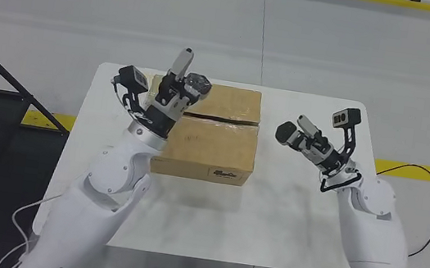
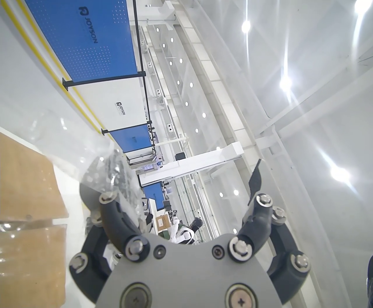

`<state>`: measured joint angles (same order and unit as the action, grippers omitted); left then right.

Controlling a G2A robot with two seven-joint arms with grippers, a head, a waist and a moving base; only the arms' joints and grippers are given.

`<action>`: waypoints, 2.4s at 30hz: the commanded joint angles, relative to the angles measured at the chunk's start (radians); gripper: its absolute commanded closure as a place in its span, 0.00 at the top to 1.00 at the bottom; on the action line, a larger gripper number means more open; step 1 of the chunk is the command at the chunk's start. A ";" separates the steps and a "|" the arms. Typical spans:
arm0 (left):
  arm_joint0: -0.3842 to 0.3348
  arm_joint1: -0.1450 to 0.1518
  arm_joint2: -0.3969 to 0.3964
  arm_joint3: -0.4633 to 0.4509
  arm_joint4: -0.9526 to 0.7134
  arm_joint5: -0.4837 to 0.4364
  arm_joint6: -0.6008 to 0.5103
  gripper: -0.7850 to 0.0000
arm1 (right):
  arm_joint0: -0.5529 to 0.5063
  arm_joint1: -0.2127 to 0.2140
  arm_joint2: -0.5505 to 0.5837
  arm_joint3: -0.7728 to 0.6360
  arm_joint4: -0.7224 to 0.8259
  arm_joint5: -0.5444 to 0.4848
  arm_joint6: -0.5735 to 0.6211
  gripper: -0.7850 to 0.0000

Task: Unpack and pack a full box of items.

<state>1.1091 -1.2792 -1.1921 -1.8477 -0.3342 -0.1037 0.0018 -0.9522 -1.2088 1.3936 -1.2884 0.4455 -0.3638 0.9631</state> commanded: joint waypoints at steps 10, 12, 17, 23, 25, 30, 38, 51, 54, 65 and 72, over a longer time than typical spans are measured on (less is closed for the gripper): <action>-0.057 -0.026 0.056 0.081 -0.014 -0.013 0.023 1.00 | -0.029 0.013 0.031 -0.006 0.012 -0.010 0.008 1.00; -0.070 -0.032 0.069 0.100 -0.014 -0.017 0.028 1.00 | -0.033 0.015 0.037 -0.005 0.015 -0.011 0.011 1.00; -0.099 -0.047 0.103 0.144 -0.015 -0.029 0.045 1.00 | -0.040 0.021 0.049 -0.002 0.022 -0.014 0.019 1.00; -0.129 -0.066 0.139 0.195 -0.011 -0.048 0.067 1.00 | -0.044 0.026 0.059 0.011 0.030 -0.021 0.028 1.00; -0.138 -0.072 0.152 0.213 -0.011 -0.053 0.073 1.00 | -0.046 0.028 0.064 0.013 0.033 -0.022 0.030 1.00; -0.162 -0.090 0.186 0.254 -0.009 -0.060 0.084 1.00 | -0.054 0.034 0.075 0.017 0.040 -0.026 0.038 1.00; -0.188 -0.114 0.222 0.312 0.000 -0.073 0.094 1.00 | -0.065 0.041 0.088 0.026 0.051 -0.035 0.047 1.00; -0.202 -0.145 0.227 0.343 0.001 -0.100 0.111 1.00 | -0.064 0.048 0.084 0.024 0.060 -0.061 0.062 1.00; -0.196 -0.147 0.203 0.310 -0.011 -0.101 0.108 1.00 | -0.062 0.048 0.076 -0.008 0.096 -0.104 0.112 1.00; -0.074 -0.091 -0.098 0.071 -0.108 0.076 -0.237 1.00 | -0.057 0.051 0.050 -0.025 0.107 -0.156 0.149 1.00; 0.034 -0.036 -0.279 -0.002 -0.038 0.256 -0.635 1.00 | -0.048 0.051 0.037 0.003 0.123 -0.172 0.146 1.00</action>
<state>1.1302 -1.3226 -1.4584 -1.8432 -0.4031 0.1315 -0.5621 -1.0020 -1.1577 1.4323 -1.2877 0.5670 -0.5346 1.1103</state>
